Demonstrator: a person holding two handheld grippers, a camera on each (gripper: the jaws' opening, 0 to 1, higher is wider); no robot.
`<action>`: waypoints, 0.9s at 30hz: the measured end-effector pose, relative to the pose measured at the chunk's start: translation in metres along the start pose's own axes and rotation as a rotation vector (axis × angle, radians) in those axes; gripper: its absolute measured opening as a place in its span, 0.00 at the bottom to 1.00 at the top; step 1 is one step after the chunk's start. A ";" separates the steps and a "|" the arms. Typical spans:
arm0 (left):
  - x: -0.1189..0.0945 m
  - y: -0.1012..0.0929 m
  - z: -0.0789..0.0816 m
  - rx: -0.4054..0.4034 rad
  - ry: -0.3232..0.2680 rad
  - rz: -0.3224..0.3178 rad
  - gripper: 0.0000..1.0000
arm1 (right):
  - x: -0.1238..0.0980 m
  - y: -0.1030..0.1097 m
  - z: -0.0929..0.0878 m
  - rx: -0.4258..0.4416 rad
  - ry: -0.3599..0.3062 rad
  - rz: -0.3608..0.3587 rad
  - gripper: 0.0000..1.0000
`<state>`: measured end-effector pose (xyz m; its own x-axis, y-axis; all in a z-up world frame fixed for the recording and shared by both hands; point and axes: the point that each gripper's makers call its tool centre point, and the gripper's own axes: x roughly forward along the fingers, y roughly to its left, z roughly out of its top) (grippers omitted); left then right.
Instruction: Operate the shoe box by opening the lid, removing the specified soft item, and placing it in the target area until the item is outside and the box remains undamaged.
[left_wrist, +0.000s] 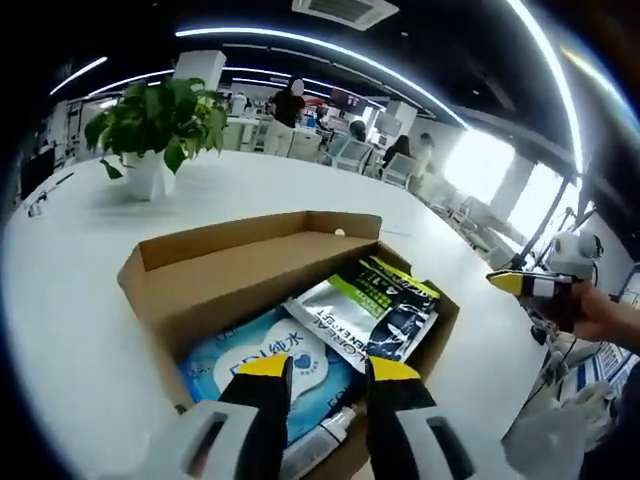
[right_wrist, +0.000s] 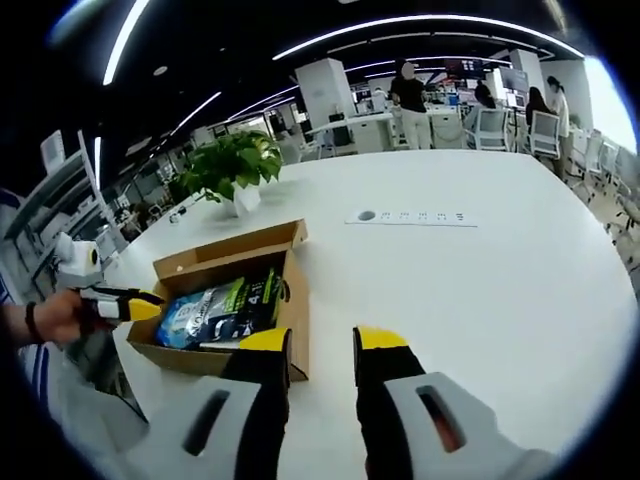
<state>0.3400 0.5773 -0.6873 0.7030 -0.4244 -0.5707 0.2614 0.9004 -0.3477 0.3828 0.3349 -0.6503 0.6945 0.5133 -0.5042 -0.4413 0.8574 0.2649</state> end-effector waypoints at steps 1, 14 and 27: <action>0.003 -0.001 -0.001 -0.014 0.004 -0.005 0.29 | -0.002 0.000 -0.001 -0.002 0.000 -0.002 0.23; 0.032 -0.005 -0.008 -0.104 0.052 -0.037 0.28 | -0.029 -0.001 -0.017 -0.020 -0.011 -0.029 0.23; 0.048 -0.014 -0.014 -0.134 0.106 -0.059 0.15 | -0.050 -0.011 -0.046 0.021 0.022 -0.073 0.23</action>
<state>0.3611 0.5430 -0.7206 0.6138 -0.4904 -0.6187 0.2045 0.8557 -0.4754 0.3268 0.2978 -0.6662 0.7117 0.4486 -0.5406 -0.3778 0.8932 0.2438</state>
